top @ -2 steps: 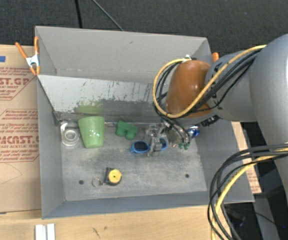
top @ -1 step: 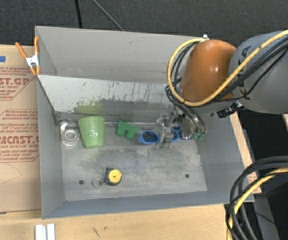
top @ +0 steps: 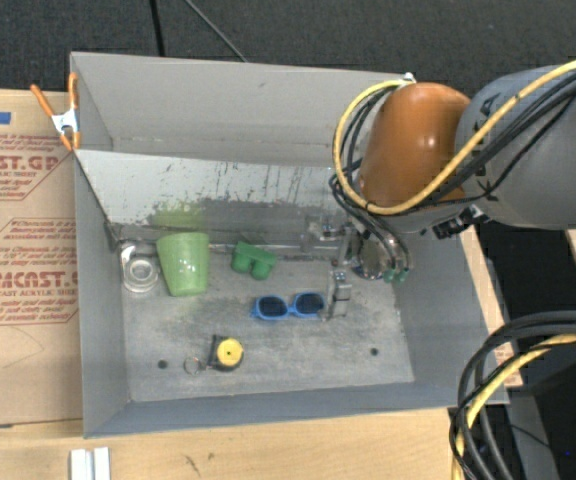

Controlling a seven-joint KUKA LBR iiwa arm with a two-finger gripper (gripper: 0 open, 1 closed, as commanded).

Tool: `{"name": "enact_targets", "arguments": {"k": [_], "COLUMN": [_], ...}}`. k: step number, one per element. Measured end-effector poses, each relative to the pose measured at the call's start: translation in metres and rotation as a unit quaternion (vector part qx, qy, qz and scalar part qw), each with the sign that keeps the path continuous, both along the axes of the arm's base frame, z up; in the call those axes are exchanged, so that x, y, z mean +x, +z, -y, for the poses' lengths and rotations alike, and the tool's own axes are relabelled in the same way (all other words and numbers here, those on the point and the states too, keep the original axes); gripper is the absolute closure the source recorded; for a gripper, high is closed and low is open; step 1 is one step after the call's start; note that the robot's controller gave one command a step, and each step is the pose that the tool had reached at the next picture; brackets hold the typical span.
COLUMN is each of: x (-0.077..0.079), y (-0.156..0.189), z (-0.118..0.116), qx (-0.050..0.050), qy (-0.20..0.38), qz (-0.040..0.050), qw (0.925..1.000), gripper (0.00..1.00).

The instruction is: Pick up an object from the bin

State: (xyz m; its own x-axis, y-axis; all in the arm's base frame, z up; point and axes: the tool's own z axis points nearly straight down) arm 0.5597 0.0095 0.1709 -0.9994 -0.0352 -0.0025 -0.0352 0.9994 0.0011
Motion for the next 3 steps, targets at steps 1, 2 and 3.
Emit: {"name": "enact_targets", "arguments": {"k": [1, 2, 3], "x": [0.014, 0.016, 0.014], "y": [-0.106, -0.101, 0.035], "z": [0.007, 0.007, 0.008], "qx": [-0.001, -0.001, -0.001], "qy": [0.052, 0.051, 0.043], "qz": [-0.0032, 0.0002, 0.0044], "qw": [0.9987, 0.9987, 0.9991], "gripper": [0.00, 1.00, 1.00]}}
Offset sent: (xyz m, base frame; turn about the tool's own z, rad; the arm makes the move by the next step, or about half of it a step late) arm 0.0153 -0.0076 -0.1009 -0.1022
